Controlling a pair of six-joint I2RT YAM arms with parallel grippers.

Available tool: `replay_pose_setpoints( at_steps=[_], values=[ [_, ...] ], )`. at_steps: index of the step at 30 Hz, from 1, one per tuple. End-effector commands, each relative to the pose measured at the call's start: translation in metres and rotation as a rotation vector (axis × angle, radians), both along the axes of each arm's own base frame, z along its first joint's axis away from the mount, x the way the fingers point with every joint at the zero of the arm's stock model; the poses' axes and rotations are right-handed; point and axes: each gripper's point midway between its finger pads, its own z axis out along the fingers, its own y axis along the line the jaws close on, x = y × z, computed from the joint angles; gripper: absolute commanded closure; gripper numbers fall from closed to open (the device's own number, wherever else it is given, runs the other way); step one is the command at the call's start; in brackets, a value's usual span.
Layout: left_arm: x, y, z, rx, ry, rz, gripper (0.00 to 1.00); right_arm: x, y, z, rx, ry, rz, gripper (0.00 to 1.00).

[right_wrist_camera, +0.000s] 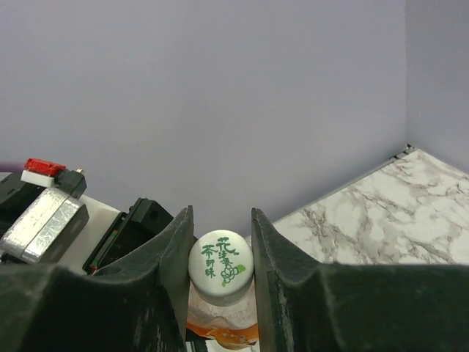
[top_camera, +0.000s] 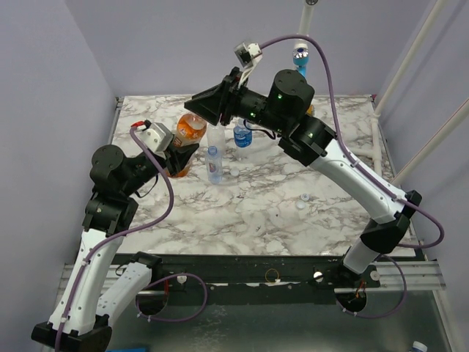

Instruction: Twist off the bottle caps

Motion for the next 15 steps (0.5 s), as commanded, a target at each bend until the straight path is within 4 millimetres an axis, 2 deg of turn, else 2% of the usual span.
replay_pose_setpoints(
  at_steps=[1,4,6,8,10,12,15],
  values=[
    [-0.016,-0.011,0.004,-0.037,0.026,-0.092,0.9,-0.036,-0.006,0.022,0.067,-0.092,0.138,0.99],
    [-0.038,-0.025,0.009,-0.075,0.071,-0.221,0.9,-0.065,-0.01,0.032,0.102,-0.191,0.274,0.99],
    [-0.062,-0.037,0.011,-0.087,0.113,-0.36,0.9,-0.09,-0.015,0.035,0.117,-0.255,0.388,0.99],
    [-0.094,-0.048,0.014,-0.091,0.177,-0.55,0.9,-0.118,-0.025,0.038,0.13,-0.324,0.513,1.0],
    [-0.119,-0.053,0.017,-0.1,0.277,-0.706,0.89,-0.145,-0.037,0.036,0.132,-0.387,0.657,0.99],
    [-0.131,-0.054,0.021,-0.11,0.355,-0.783,0.89,-0.171,-0.049,0.03,0.116,-0.436,0.816,1.0],
    [-0.138,-0.053,0.027,-0.112,0.363,-0.806,0.89,-0.193,-0.062,0.022,0.097,-0.47,0.984,1.0]
  ],
)
